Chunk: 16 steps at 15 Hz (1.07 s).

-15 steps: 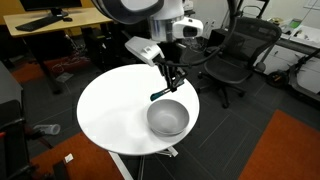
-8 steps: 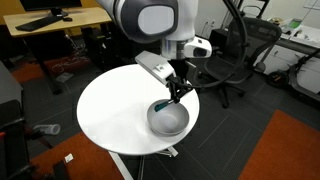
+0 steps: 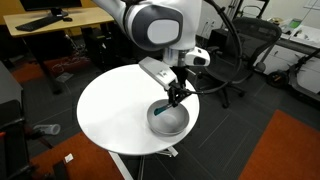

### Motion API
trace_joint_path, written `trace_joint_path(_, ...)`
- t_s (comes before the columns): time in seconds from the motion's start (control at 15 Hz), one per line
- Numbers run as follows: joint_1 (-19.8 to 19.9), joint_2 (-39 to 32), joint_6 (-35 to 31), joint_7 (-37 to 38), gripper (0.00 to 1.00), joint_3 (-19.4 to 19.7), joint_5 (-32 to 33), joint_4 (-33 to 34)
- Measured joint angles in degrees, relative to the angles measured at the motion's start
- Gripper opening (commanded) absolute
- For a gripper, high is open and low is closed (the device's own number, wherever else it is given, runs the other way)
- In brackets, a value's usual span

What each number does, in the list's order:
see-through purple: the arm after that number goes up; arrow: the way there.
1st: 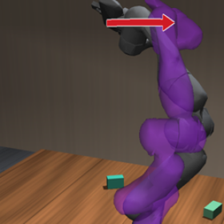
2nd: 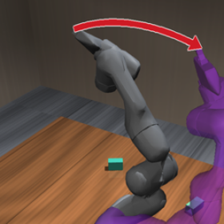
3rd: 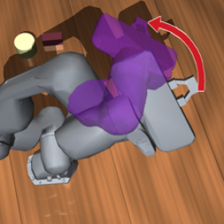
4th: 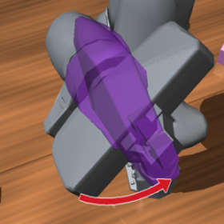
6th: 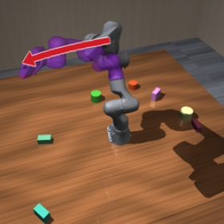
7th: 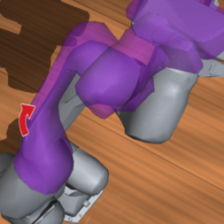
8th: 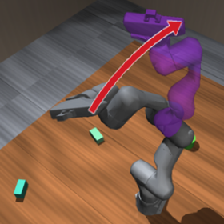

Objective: Put the marker in the bowl

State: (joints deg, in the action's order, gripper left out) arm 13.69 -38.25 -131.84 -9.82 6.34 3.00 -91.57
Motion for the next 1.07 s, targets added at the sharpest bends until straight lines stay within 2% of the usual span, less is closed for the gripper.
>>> trace_joint_path(0.27, 0.00, -1.26, 1.36, 0.00, 0.88, -0.01, 0.00, 1.90)
trace_joint_path(0.4, 0.00, -1.59, 1.84, 0.00, 1.00, -0.01, 0.00, 2.52)
trace_joint_path(1.07, 0.00, -1.98, 2.89, 0.00, 1.00, -0.14, 0.00, 3.88)
